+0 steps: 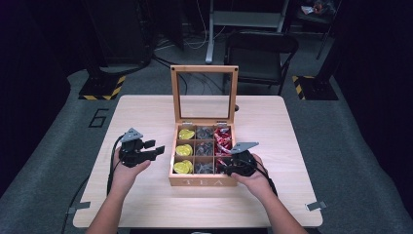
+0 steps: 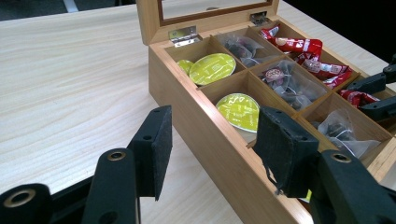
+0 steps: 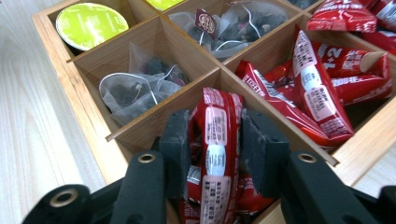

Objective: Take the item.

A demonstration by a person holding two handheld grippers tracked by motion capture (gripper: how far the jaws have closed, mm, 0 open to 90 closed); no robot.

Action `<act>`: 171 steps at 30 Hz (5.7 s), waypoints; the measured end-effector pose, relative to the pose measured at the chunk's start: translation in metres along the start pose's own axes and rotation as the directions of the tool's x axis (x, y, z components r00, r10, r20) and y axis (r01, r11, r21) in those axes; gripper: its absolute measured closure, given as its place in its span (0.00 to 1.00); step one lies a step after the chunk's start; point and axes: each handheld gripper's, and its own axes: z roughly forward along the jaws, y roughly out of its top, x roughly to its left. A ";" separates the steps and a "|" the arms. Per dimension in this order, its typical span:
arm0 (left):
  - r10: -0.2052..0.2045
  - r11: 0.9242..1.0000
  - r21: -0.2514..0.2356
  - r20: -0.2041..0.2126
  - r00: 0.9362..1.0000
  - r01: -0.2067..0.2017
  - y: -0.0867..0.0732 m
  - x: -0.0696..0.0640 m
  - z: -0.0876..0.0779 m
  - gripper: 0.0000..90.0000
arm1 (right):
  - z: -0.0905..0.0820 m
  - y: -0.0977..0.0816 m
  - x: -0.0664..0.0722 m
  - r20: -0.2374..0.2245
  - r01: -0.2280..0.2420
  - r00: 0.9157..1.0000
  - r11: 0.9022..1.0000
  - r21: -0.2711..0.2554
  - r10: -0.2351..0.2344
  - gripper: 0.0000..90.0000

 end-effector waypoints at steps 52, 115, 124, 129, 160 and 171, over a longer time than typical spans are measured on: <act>-0.010 1.000 -0.010 0.000 1.000 0.010 0.000 0.001 -0.001 0.51 | -0.041 0.012 -0.005 0.040 0.025 0.999 0.994 -0.111 -0.020 0.84; -0.021 1.000 -0.005 -0.013 1.000 0.021 -0.003 0.007 -0.003 0.51 | -0.090 -0.021 -0.070 0.255 -0.117 0.952 0.971 -0.208 0.169 0.84; -0.023 1.000 -0.007 -0.015 1.000 0.023 -0.003 0.007 -0.003 0.51 | -0.079 -0.038 -0.085 0.290 -0.160 0.934 0.969 -0.189 0.210 0.84; -0.020 1.000 -0.004 -0.014 1.000 0.020 -0.003 0.006 -0.003 0.51 | -0.071 -0.045 -0.091 0.297 -0.185 0.927 0.969 -0.163 0.227 0.84; -0.014 1.000 -0.001 -0.022 1.000 0.014 -0.003 0.006 -0.002 0.51 | -0.057 -0.073 -0.115 0.322 -0.312 0.887 0.943 -0.111 0.331 0.81; -0.017 1.000 0.000 -0.023 1.000 0.017 -0.004 0.007 -0.002 0.51 | -0.059 -0.076 -0.118 0.332 -0.326 0.877 0.937 -0.125 0.349 0.76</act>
